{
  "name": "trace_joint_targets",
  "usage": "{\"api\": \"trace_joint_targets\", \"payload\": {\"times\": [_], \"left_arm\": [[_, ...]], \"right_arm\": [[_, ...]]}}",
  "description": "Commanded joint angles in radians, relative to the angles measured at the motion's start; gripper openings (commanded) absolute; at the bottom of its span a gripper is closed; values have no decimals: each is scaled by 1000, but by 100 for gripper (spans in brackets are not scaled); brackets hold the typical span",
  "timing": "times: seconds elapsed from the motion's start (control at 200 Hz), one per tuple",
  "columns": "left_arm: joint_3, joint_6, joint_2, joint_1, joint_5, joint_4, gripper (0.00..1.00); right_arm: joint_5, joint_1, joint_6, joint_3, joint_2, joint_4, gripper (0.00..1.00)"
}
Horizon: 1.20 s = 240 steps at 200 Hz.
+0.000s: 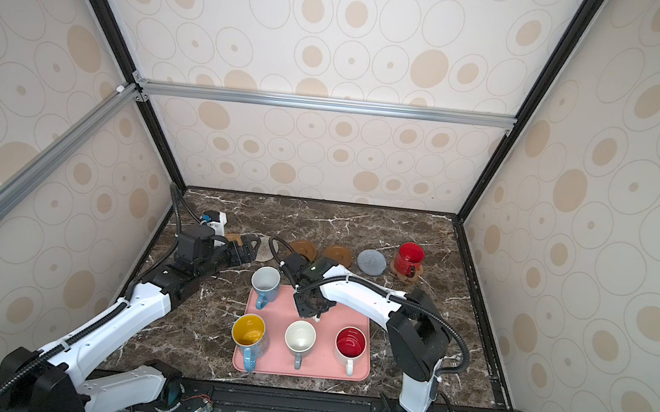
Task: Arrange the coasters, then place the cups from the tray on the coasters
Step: 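Carry the white mug with the right gripper toward the grey knit coaster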
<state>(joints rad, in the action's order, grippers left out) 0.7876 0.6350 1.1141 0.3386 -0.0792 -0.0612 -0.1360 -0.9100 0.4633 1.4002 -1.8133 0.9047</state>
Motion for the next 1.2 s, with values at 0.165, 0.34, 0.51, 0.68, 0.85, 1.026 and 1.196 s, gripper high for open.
{"api": "trace_joint_targets", "payload": {"times": [0.165, 0.34, 0.51, 0.68, 0.85, 1.026, 1.196], "left_arm": [[-4, 14, -17, 4, 15, 10, 100], [1, 15, -11, 5, 12, 11, 100], [10, 15, -1, 5, 10, 12, 100], [19, 13, 9, 4, 3, 12, 100], [23, 14, 16, 5, -1, 14, 100], [21, 17, 17, 5, -2, 13, 100], [18, 17, 9, 4, 4, 14, 100]], "right_arm": [[-51, -2, -8, 24, 60, 13, 13], [-57, 8, -15, 24, 69, 13, 13], [-60, 16, -19, 21, 75, 8, 13], [-64, 28, -23, 19, 85, 4, 13], [-73, 50, -28, 9, 101, -3, 13], [-80, 80, -28, -9, 126, -15, 13], [-92, 113, -28, -35, 154, -30, 13]]}}
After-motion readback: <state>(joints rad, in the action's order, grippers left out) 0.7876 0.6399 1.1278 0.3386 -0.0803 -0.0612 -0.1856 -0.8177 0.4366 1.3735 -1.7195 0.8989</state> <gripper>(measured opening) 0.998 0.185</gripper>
